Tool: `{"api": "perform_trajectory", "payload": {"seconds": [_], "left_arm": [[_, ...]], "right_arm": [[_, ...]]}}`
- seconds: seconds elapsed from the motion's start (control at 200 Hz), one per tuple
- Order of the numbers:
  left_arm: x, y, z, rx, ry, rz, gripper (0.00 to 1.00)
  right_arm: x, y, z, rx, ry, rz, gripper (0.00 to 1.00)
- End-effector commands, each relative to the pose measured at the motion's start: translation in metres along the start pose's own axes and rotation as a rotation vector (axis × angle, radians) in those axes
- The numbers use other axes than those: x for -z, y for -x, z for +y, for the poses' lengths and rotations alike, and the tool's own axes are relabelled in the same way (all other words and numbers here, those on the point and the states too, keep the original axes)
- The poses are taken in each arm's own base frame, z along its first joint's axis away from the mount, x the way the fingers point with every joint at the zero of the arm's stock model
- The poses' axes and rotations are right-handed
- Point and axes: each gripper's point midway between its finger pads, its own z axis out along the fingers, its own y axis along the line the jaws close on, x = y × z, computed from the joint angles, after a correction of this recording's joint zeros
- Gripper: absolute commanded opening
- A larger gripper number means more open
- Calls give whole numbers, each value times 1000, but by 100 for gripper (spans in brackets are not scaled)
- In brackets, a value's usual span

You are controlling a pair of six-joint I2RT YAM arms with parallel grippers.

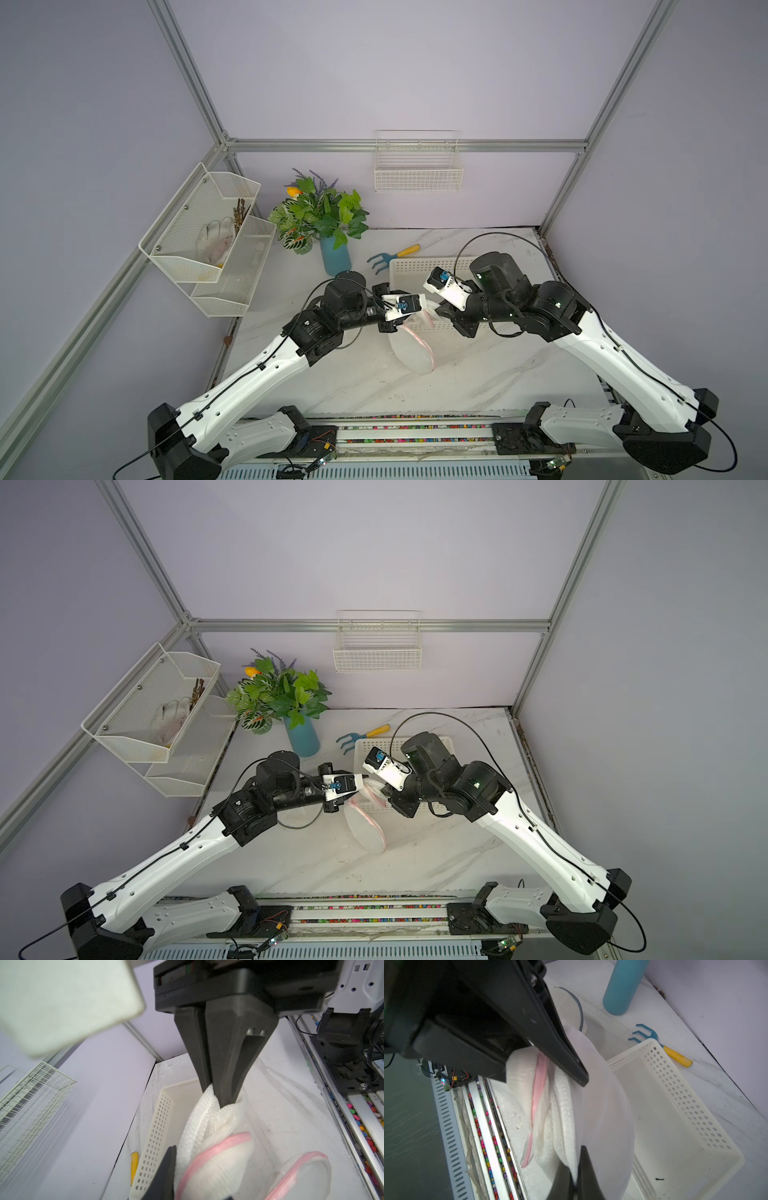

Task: Turn the laundry bag inside out
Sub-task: Turn over the laundry bag.

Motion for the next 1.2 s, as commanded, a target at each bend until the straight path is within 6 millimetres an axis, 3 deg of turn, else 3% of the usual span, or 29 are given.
{"api": "perform_trajectory", "payload": {"seconds": [0.0, 0.105, 0.19, 0.28, 0.4, 0.425, 0.631, 0.761, 0.921, 0.941, 1.196], "left_arm": [[2, -1, -5, 68, 1, -16, 17], [4, -2, -2, 108, 28, -18, 10], [7, -4, 2, 152, 64, -17, 1], [10, -7, 8, 215, 116, -17, 0], [16, -9, 16, 310, 179, -23, 0], [18, -9, 18, 330, 193, -25, 0], [32, 1, 38, 527, 306, -113, 0], [39, 12, 44, 627, 319, -191, 0], [43, 22, 47, 688, 315, -246, 0], [43, 23, 48, 695, 314, -251, 0], [45, 31, 47, 697, 286, -269, 0]], "right_arm": [[17, 46, -14, -27, -81, -222, 7], [21, 51, -17, -76, -101, -277, 26], [33, 59, -23, -127, -136, -357, 47], [50, 62, -29, -158, -187, -442, 59], [66, 52, -36, -183, -258, -514, 64], [70, 50, -36, -186, -266, -532, 69], [51, 17, -12, -144, -169, -618, 68], [36, 10, -1, -120, -119, -716, 67], [18, 17, -2, -99, -125, -767, 67], [15, 18, -3, -96, -132, -768, 62], [6, 30, -19, -86, -220, -824, 51]]}}
